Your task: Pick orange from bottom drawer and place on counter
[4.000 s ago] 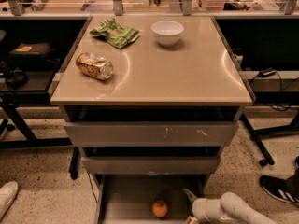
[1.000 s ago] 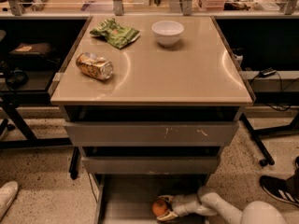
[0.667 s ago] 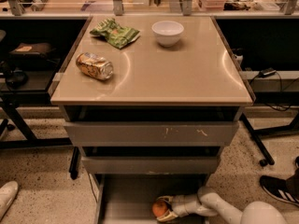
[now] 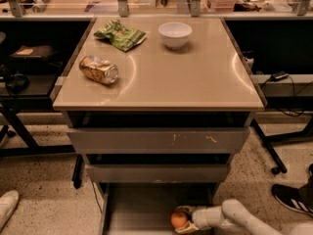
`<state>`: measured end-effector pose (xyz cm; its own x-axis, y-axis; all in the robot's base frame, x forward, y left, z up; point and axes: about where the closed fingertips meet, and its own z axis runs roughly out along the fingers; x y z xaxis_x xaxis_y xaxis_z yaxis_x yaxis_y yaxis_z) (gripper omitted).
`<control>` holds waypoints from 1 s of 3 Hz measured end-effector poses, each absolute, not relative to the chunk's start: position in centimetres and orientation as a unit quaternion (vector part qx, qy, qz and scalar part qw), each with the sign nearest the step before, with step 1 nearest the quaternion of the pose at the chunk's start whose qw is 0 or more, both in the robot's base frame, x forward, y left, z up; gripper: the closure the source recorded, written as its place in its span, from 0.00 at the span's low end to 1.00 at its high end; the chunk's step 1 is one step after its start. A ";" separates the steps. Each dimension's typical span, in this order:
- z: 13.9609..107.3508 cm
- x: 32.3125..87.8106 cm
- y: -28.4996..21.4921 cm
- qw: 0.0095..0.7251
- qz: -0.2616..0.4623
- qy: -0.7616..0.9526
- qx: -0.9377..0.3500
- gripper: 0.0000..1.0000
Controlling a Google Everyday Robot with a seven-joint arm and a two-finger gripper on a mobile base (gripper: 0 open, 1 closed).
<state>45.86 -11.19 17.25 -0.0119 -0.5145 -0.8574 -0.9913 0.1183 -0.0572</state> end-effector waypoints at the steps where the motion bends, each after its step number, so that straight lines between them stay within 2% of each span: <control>1: 23.3 46.1 -14.0 0.392 0.262 0.645 -0.602 1.00; 2: 29.7 46.7 -16.7 0.387 0.207 0.654 -0.616 1.00; 3: 32.4 47.7 -17.5 0.386 0.188 0.647 -0.630 1.00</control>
Offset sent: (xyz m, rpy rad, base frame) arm 0.0261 -0.1011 0.2280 -0.3069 -0.2286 -0.1046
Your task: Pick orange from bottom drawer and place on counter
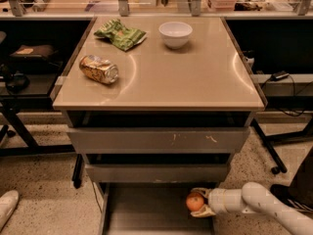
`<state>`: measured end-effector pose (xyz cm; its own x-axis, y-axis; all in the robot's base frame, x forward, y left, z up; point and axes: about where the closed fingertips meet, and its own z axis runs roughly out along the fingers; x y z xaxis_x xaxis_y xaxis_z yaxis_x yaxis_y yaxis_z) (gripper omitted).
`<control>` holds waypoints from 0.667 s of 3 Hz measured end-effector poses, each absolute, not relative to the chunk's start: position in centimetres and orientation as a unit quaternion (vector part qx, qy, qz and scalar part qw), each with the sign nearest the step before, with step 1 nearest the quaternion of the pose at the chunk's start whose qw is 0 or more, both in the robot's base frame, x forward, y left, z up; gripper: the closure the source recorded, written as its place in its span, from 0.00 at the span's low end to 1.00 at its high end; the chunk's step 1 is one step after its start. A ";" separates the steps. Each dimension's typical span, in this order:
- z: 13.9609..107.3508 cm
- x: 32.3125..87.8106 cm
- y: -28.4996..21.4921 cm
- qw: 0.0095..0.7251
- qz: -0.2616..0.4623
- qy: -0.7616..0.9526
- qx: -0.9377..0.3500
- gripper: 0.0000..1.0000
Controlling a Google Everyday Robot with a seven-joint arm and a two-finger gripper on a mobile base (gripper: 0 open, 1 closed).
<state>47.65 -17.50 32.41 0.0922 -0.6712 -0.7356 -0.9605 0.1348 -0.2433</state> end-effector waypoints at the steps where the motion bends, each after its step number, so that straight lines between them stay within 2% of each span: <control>1: 32.4 47.7 -17.5 0.386 0.188 0.647 -0.630 1.00; 2: 34.9 46.9 -17.9 0.389 0.167 0.645 -0.636 1.00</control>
Offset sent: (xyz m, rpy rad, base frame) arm -0.0252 -0.0200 0.0920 -0.1018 -0.1284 -0.0333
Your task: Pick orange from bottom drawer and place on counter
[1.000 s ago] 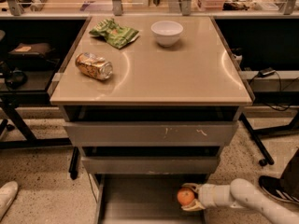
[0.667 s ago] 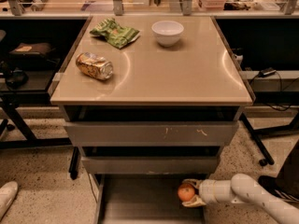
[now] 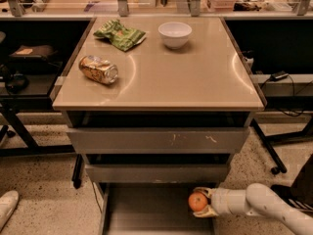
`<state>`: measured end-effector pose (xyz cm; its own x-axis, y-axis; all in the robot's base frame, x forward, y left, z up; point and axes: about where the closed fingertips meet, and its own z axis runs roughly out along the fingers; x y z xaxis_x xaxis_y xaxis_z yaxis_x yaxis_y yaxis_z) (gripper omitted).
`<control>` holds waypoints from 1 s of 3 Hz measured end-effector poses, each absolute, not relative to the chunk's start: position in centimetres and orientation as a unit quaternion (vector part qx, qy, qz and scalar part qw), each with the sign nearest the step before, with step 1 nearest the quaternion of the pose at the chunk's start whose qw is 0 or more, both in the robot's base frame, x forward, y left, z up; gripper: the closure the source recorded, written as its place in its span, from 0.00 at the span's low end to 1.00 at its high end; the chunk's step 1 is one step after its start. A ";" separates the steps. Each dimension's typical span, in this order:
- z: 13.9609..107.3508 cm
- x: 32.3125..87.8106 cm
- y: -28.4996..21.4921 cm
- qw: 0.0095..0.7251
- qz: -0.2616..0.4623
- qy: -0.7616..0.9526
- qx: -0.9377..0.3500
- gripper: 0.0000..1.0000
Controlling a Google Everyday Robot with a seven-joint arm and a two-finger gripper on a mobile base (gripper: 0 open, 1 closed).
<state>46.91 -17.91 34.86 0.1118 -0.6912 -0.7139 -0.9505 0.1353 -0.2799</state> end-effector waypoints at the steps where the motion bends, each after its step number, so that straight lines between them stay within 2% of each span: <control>1: 42.3 44.8 -18.8 0.409 0.117 0.628 -0.652 1.00; 2: 50.8 44.4 -19.9 0.423 0.086 0.608 -0.666 1.00; 3: 58.3 44.5 -21.5 0.447 0.095 0.589 -0.666 1.00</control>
Offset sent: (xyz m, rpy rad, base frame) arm -0.0264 -0.0388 0.2646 -0.1004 -0.2737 0.0311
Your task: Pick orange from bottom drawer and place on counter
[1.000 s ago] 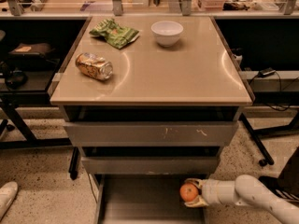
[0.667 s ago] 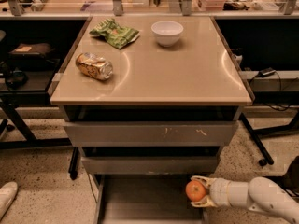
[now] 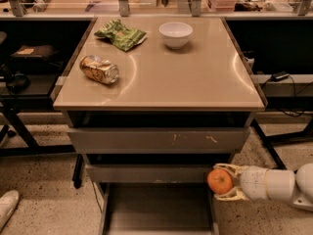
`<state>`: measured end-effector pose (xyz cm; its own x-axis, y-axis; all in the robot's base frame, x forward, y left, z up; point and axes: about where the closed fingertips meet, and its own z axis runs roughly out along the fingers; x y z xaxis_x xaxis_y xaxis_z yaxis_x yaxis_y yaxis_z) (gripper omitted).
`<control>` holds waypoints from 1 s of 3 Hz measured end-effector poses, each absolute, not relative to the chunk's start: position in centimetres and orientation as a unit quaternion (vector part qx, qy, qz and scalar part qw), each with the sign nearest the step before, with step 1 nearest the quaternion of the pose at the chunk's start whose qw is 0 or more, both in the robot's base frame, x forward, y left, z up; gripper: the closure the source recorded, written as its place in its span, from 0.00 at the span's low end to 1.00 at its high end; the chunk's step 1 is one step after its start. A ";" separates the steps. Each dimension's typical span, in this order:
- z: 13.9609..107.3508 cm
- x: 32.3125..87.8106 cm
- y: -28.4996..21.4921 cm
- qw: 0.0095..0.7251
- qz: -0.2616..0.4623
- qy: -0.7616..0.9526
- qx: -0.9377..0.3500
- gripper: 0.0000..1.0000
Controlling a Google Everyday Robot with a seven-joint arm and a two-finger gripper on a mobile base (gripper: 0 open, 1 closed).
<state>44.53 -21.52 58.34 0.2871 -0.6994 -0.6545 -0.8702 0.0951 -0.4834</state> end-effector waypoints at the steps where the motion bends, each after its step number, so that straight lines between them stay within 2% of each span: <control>1: 58.3 44.6 -21.5 0.448 0.095 0.589 -0.666 1.00; 2: 59.4 44.6 -20.8 0.457 0.090 0.575 -0.673 1.00; 3: 63.0 45.2 -18.1 0.453 0.061 0.544 -0.704 1.00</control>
Offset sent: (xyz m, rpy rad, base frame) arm 0.0016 0.0115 0.0258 0.0008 -0.0783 0.0444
